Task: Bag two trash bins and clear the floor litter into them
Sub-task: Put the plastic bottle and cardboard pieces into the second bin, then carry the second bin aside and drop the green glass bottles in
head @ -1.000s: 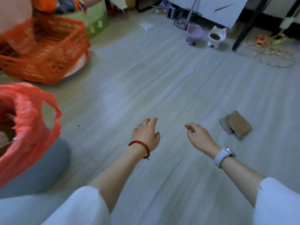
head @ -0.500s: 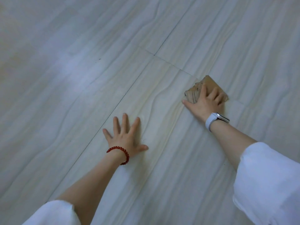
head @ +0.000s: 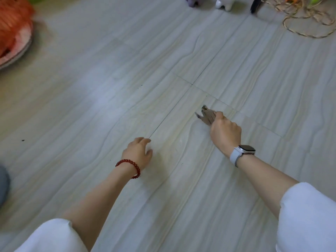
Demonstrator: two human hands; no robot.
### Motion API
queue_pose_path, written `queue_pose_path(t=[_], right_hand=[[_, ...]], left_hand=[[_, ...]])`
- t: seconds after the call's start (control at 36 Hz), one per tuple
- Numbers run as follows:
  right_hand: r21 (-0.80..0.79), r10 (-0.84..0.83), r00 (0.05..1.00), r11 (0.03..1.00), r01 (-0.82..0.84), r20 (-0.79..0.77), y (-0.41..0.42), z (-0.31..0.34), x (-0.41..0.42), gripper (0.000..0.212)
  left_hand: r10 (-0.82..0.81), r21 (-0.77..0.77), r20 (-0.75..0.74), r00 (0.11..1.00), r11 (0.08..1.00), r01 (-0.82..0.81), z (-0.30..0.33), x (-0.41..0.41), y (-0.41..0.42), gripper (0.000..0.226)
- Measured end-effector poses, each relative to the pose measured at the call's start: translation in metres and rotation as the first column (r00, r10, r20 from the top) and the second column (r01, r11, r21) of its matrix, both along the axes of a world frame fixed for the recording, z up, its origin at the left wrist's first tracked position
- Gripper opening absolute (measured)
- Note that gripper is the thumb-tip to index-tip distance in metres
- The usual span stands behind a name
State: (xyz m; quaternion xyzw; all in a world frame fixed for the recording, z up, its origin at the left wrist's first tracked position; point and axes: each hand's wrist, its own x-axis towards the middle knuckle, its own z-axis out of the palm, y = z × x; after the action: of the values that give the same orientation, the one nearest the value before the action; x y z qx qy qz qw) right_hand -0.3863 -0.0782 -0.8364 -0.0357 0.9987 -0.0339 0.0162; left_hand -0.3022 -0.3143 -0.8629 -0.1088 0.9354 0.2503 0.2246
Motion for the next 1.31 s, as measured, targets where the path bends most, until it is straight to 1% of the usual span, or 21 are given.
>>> queue_pose_path(t=[0.08, 0.14, 0.22, 0.28, 0.39, 0.47, 0.53, 0.61, 0.69, 0.75, 0.83, 0.89, 0.94, 0.97, 1.0, 1.06, 1.11, 1.14, 1.19, 1.25, 1.31], right_hand=[[-0.182, 0.078, 0.994, 0.979, -0.09, -0.071, -0.043, 0.03, 0.016, 0.029], [-0.359, 0.108, 0.991, 0.925, -0.128, -0.075, -0.077, 0.052, 0.025, 0.029], [-0.636, 0.154, 0.988, 0.759, -0.139, -0.031, -0.135, 0.088, 0.037, 0.025], [-0.753, 0.19, 0.981, 0.641, -0.152, -0.036, -0.176, 0.111, 0.048, 0.02], [-0.85, 0.288, 0.95, 0.462, -0.252, -0.125, -0.262, 0.154, 0.076, 0.02], [-0.904, 0.317, 0.937, 0.342, -0.256, -0.145, -0.324, 0.177, 0.098, 0.021], [-0.925, 0.348, 0.922, 0.267, -0.269, -0.168, -0.364, 0.189, 0.114, 0.021], [-0.917, 0.389, 0.889, 0.209, -0.339, -0.24, -0.416, 0.207, 0.138, 0.02], [-0.852, 0.423, 0.835, 0.225, -0.472, -0.352, -0.46, 0.219, 0.161, 0.013], [-0.805, 0.46, 0.802, 0.26, -0.533, -0.382, -0.483, 0.223, 0.173, 0.027], [-0.664, 0.601, 0.734, 0.413, -0.624, -0.316, -0.512, 0.221, 0.186, 0.047], [-0.498, 0.692, 0.686, 0.524, -0.691, -0.224, -0.526, 0.215, 0.195, 0.041], [-0.402, 0.758, 0.639, 0.548, -0.733, -0.131, -0.534, 0.21, 0.206, 0.029], [-0.386, 0.772, 0.627, 0.548, -0.742, -0.108, -0.536, 0.207, 0.21, 0.029], [-0.372, 0.771, 0.627, 0.554, -0.745, -0.106, -0.535, 0.205, 0.212, 0.03], [-0.322, 0.743, 0.641, 0.569, -0.757, -0.194, -0.531, 0.198, 0.21, 0.03], [-0.255, 0.697, 0.675, 0.625, -0.738, -0.243, -0.524, 0.187, 0.201, 0.036], [-0.252, 0.674, 0.709, 0.663, -0.705, -0.209, -0.52, 0.181, 0.198, 0.044], [-0.324, 0.64, 0.766, 0.714, -0.621, -0.058, -0.512, 0.17, 0.194, 0.06], [-0.418, 0.648, 0.758, 0.711, -0.566, 0.074, -0.507, 0.16, 0.196, 0.07], [-0.484, 0.666, 0.737, 0.686, -0.544, 0.116, -0.505, 0.154, 0.198, 0.074]], left_hand=[[-0.05, -0.085, -0.101, 0.994, 0.996, 0.042, 0.039, 0.003, -0.043, 0.04], [-0.04, -0.114, -0.194, 0.98, 0.993, 0.018, 0.07, 0.005, -0.076, 0.037], [0.03, -0.112, -0.347, 0.938, 0.991, -0.073, 0.121, 0.016, -0.129, 0.033], [0.074, -0.127, -0.444, 0.893, 0.981, -0.144, 0.152, 0.031, -0.166, 0.03], [0.174, -0.168, -0.586, 0.791, 0.929, -0.328, 0.197, 0.078, -0.239, 0.026], [0.259, -0.161, -0.639, 0.724, 0.876, -0.455, 0.215, 0.12, -0.289, 0.031], [0.317, -0.128, -0.688, 0.653, 0.832, -0.539, 0.222, 0.15, -0.321, 0.026], [0.398, -0.089, -0.737, 0.547, 0.745, -0.661, 0.226, 0.192, -0.364, 0.024], [0.484, -0.08, -0.732, 0.48, 0.638, -0.765, 0.225, 0.229, -0.398, 0.029], [0.584, -0.094, -0.664, 0.467, 0.554, -0.827, 0.219, 0.248, -0.416, 0.037], [0.697, -0.142, -0.522, 0.491, 0.496, -0.856, 0.205, 0.27, -0.436, 0.053], [0.747, -0.085, -0.462, 0.478, 0.499, -0.862, 0.194, 0.279, -0.444, 0.062], [0.773, 0.029, -0.446, 0.451, 0.516, -0.856, 0.187, 0.284, -0.449, 0.065], [0.771, 0.06, -0.453, 0.447, 0.527, -0.848, 0.184, 0.285, -0.449, 0.066], [0.763, 0.069, -0.465, 0.45, 0.538, -0.84, 0.182, 0.285, -0.449, 0.065], [0.744, 0.036, -0.497, 0.446, 0.532, -0.846, 0.18, 0.285, -0.448, 0.064], [0.71, -0.036, -0.549, 0.441, 0.507, -0.861, 0.182, 0.283, -0.448, 0.062], [0.681, -0.066, -0.58, 0.447, 0.507, -0.859, 0.183, 0.28, -0.45, 0.061], [0.617, -0.126, -0.61, 0.497, 0.544, -0.83, 0.185, 0.273, -0.456, 0.062], [0.58, -0.172, -0.573, 0.578, 0.605, -0.778, 0.185, 0.265, -0.464, 0.065], [0.603, -0.155, -0.493, 0.627, 0.649, -0.745, 0.184, 0.256, -0.471, 0.066]])
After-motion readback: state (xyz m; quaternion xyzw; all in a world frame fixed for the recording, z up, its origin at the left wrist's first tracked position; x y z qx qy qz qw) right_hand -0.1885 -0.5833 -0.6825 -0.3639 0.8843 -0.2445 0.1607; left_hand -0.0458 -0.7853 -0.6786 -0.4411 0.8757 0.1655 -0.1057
